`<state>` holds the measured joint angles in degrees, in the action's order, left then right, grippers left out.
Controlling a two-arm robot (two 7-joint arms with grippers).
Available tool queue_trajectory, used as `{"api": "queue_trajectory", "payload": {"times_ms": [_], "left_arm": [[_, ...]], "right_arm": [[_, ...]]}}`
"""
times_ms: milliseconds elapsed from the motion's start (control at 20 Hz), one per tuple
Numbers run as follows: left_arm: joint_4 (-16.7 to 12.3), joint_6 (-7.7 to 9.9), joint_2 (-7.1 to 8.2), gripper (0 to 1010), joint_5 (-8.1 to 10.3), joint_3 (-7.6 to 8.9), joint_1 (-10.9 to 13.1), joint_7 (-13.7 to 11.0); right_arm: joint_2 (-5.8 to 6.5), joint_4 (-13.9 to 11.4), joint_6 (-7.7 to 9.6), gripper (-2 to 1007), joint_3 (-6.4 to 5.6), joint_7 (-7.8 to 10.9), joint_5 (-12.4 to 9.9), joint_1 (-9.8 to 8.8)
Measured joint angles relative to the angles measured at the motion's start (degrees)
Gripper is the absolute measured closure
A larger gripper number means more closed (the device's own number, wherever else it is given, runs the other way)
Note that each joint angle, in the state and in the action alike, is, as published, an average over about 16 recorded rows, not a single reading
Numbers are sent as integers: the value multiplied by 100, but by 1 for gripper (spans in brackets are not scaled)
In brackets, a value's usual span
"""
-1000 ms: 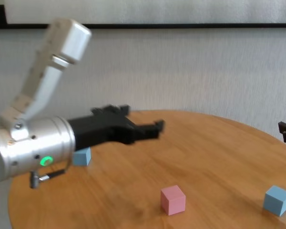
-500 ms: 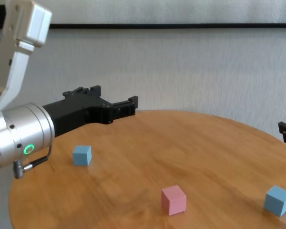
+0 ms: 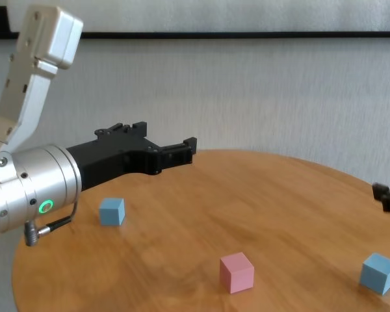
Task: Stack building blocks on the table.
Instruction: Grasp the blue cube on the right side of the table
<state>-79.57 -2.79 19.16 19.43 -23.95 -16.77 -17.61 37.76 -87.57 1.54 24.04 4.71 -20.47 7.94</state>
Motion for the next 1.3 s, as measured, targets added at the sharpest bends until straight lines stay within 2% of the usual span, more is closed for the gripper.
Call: {"api": "queue_trajectory", "payload": {"times_ms": [300,450,550,700,800,1300], "left_arm": [[22,18,5,10,-4,-37,-25,-33],[30,24,6,10,-5,-49,-33,-44],[34,27,7,10,-6,-56,-38,-50],[39,31,9,10,-8,-64,-43,-57],[42,33,9,10,-8,-69,-46,-61],[49,39,13,10,-10,-81,-53,-72]], "right_arm": [[348,-439,855,0,-81,594,-419,-221],[461,-497,1190,0,-81,848,-524,-229],[502,-467,1342,0,-60,999,-538,-192],[508,-334,1434,0,-1,1200,-482,-88],[480,-210,1433,0,45,1302,-414,1],[141,372,1381,0,184,1693,-204,434]]}}
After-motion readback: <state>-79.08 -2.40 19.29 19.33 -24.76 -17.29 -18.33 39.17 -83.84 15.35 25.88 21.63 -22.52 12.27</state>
